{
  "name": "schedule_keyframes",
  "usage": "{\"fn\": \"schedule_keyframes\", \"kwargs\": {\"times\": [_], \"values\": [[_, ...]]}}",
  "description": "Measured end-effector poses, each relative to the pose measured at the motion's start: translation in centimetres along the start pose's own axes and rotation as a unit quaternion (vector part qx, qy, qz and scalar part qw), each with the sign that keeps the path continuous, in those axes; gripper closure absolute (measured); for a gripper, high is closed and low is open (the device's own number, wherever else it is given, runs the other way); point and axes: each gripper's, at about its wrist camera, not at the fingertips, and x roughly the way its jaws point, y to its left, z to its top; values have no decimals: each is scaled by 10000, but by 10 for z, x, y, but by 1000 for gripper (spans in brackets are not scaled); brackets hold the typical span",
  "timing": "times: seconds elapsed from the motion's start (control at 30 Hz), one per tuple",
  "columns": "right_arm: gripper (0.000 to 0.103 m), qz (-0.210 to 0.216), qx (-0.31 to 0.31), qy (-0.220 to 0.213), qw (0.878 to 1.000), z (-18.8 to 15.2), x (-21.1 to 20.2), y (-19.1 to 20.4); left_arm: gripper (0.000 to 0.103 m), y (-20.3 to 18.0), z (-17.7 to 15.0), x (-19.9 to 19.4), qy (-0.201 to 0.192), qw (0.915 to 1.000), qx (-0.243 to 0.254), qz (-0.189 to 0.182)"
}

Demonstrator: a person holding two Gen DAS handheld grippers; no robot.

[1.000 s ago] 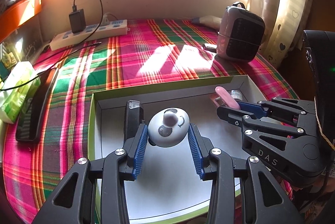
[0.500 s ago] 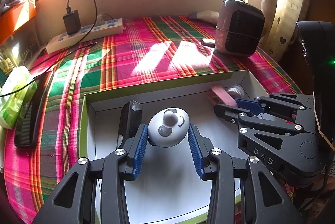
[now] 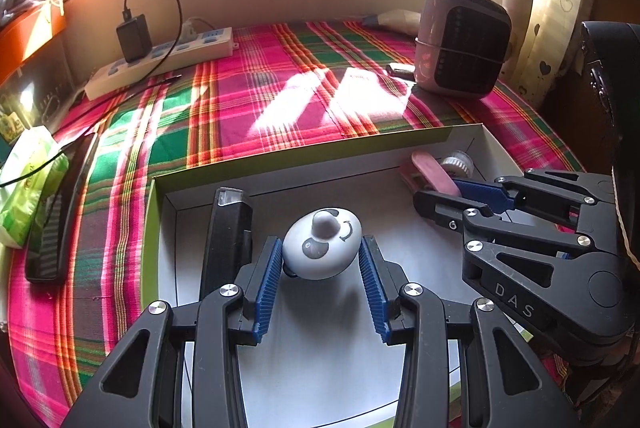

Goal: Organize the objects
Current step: 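Carry the white egg toy and pink clip over the white box, then open the right gripper to drop the pink clip while the left gripper releases the egg toy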

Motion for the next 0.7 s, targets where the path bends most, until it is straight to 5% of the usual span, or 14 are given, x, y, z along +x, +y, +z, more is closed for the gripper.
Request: {"fn": "schedule_keyframes", "kwargs": {"times": [0.7], "values": [[84, -18, -8, 7, 10000, 0, 0, 1, 65, -2, 0, 4, 97, 9999, 28, 26]]}}
